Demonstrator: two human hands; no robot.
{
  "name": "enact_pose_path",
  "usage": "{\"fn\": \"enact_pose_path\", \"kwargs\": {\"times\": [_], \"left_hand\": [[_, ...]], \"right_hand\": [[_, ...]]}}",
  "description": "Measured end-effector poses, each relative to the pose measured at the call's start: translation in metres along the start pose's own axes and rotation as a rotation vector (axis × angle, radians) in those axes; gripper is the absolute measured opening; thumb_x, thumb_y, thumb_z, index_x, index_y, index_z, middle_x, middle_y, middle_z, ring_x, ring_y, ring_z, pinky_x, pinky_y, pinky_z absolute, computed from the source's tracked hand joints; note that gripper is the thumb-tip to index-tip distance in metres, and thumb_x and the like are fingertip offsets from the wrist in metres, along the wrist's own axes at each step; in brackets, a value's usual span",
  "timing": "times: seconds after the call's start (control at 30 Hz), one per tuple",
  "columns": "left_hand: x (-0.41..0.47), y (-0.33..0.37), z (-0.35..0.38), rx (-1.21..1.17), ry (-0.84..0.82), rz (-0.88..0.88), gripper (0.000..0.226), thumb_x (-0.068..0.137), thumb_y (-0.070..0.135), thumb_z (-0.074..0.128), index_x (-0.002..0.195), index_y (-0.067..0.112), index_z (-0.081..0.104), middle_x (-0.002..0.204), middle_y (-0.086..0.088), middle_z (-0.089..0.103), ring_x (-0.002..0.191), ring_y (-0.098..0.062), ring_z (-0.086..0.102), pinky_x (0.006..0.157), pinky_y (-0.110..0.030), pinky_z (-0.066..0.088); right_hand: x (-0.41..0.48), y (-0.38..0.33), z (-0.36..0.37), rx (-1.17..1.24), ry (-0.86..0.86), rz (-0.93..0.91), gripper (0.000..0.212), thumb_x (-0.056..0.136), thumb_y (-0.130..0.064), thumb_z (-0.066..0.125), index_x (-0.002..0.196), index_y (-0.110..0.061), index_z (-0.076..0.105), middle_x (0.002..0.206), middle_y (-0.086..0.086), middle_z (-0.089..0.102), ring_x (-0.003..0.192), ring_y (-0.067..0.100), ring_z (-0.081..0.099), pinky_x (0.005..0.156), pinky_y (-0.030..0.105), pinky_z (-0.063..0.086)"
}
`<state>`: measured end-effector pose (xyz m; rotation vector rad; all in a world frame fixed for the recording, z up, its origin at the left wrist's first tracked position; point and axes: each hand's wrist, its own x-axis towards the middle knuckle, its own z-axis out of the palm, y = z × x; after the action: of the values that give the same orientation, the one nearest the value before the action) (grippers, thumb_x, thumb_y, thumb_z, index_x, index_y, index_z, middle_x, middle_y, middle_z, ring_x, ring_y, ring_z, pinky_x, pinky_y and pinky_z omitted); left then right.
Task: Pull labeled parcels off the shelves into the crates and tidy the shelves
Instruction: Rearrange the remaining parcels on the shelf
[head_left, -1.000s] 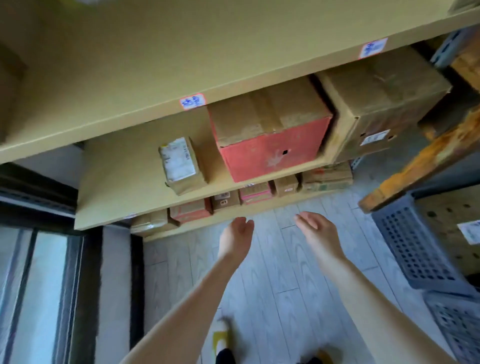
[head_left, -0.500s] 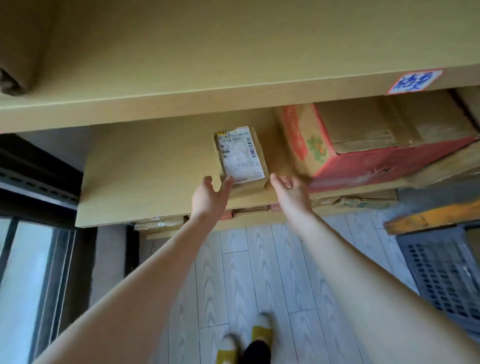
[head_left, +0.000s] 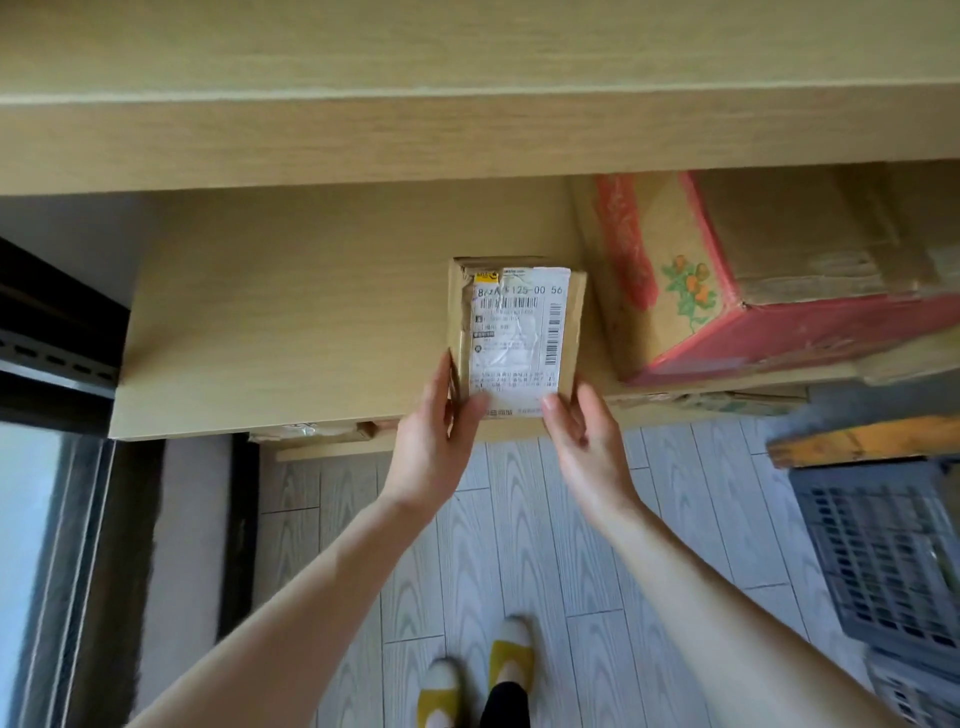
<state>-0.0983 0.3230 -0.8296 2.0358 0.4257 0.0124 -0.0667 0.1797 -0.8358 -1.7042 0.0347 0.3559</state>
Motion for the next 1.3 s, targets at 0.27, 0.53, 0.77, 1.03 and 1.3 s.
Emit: {"fn": "enact_pose_path", "kwargs": {"times": [0.27, 0.53, 0.77, 1.03, 1.3], "left_hand": [[0.062, 0.023, -0.011, 0.182, 0.002, -0.125, 0.029, 0.096, 0.024, 0.045, 0.112, 0.001, 0.054, 0.099, -0.017, 0.065, 0.074, -0.028, 0.056, 0.047, -0.02, 0.031], [0.051, 0.059, 0.0, 0.316, 0.093, -0.04, 0.038, 0.094, 0.017, 0.045, 0.127, -0.001, 0.044, 0.134, -0.021, 0.048, 0.121, -0.035, 0.048, 0.088, -0.034, 0.037], [0.029, 0.152, 0.06, -0.191, -0.03, -0.012, 0.059, 0.089, 0.047, 0.051, 0.133, 0.009, 0.043, 0.124, 0.006, 0.055, 0.118, -0.011, 0.048, 0.096, -0.021, 0.035], [0.041, 0.173, 0.128, -0.37, 0.12, -0.211, 0.025, 0.09, 0.038, 0.05, 0.106, 0.019, 0.053, 0.095, 0.005, 0.058, 0.092, -0.016, 0.055, 0.084, -0.027, 0.041], [0.017, 0.162, 0.123, -0.525, 0.194, -0.324, 0.021, 0.087, 0.035, 0.049, 0.105, 0.025, 0.054, 0.091, 0.008, 0.06, 0.08, -0.007, 0.055, 0.071, -0.027, 0.047]], "right_hand": [[0.058, -0.025, 0.018, -0.347, 0.114, 0.035, 0.03, 0.096, -0.026, 0.044, 0.1, 0.001, 0.055, 0.101, 0.018, 0.064, 0.095, 0.03, 0.059, 0.07, 0.028, 0.036], [0.025, -0.055, -0.011, -0.247, 0.136, 0.016, 0.031, 0.095, -0.021, 0.049, 0.112, 0.003, 0.059, 0.103, 0.002, 0.064, 0.095, 0.008, 0.058, 0.077, 0.007, 0.042], [0.01, -0.117, -0.166, -0.336, 0.872, -0.371, 0.024, 0.093, -0.012, 0.048, 0.105, 0.002, 0.063, 0.095, 0.005, 0.062, 0.085, 0.005, 0.056, 0.072, 0.001, 0.039], [0.058, -0.098, -0.277, -0.635, 0.52, 0.024, 0.057, 0.091, -0.042, 0.048, 0.139, -0.014, 0.037, 0.143, 0.007, 0.041, 0.132, 0.023, 0.037, 0.109, 0.036, 0.031], [0.027, -0.086, -0.281, -0.544, 0.416, -0.058, 0.054, 0.089, -0.038, 0.053, 0.136, -0.015, 0.04, 0.134, 0.006, 0.05, 0.122, 0.021, 0.046, 0.094, 0.024, 0.033]]}}
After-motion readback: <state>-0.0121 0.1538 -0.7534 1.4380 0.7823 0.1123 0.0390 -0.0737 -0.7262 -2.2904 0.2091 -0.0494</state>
